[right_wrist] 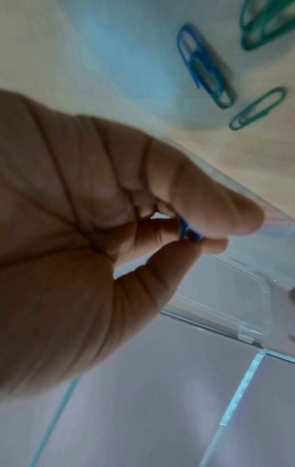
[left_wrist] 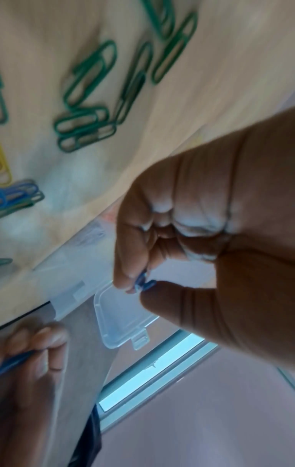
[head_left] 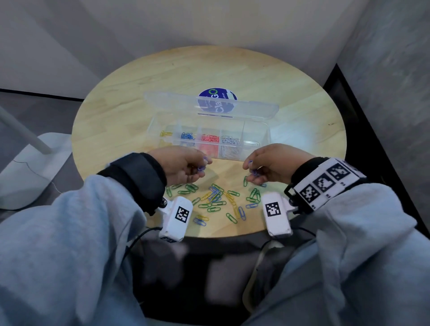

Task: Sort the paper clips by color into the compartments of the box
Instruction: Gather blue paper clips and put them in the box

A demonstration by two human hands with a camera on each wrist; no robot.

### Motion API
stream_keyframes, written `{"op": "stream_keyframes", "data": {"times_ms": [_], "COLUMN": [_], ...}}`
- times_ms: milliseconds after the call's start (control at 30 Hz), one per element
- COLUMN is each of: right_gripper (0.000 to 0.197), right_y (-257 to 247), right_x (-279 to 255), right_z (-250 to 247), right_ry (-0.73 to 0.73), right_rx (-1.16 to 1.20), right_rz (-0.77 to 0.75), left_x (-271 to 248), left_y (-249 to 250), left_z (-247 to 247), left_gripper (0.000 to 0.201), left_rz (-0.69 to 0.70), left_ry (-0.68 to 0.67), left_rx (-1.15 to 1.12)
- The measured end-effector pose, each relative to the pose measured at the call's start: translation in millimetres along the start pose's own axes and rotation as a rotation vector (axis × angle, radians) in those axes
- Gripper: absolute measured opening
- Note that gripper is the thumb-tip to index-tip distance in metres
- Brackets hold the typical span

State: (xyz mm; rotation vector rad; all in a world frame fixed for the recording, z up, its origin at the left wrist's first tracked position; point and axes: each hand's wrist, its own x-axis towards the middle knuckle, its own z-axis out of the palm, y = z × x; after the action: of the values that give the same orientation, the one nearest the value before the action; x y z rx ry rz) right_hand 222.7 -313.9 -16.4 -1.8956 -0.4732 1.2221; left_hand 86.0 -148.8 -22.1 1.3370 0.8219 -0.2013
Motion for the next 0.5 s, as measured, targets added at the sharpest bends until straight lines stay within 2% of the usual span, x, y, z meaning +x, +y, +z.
{"op": "stream_keyframes", "data": {"times_ms": [100, 200, 267, 433, 500], "right_gripper": [0.027, 0.019, 0.013, 0.014, 0.011], "right_y": [1.0, 6.4, 10.2, 13.2, 16.2], "right_x": [-3.8, -6.0, -6.1, 0.2, 6.4], "right_z": [-9.3, -22.8, -27.1, -12.9, -7.5], "right_ry": [0.036, 0.146, 0.184, 0.192, 0.217], "right_rx": [-0.058, -0.311, -0.523, -0.847, -0.918], "right_rz": [0.026, 0.042, 0.076, 0.093, 0.103], "left_x": [-1.8, -0.9, 3.3, 0.8, -1.9], "left_y": [1.4, 1.5, -0.1, -0.7, -1.7], "left_z": [-0.9, 2.9, 6.0, 17.7, 24.4], "left_gripper": [0.02, 0.016, 0.012, 0.011, 0.013], "left_rz": [-0.036, -0.055, -0.037, 0.105, 0.129], "left_ry": [-0.022, 0.016, 0.07, 0.127, 0.17], "left_rx": [-0.188, -0.126, 0.064, 0.95, 1.141]}}
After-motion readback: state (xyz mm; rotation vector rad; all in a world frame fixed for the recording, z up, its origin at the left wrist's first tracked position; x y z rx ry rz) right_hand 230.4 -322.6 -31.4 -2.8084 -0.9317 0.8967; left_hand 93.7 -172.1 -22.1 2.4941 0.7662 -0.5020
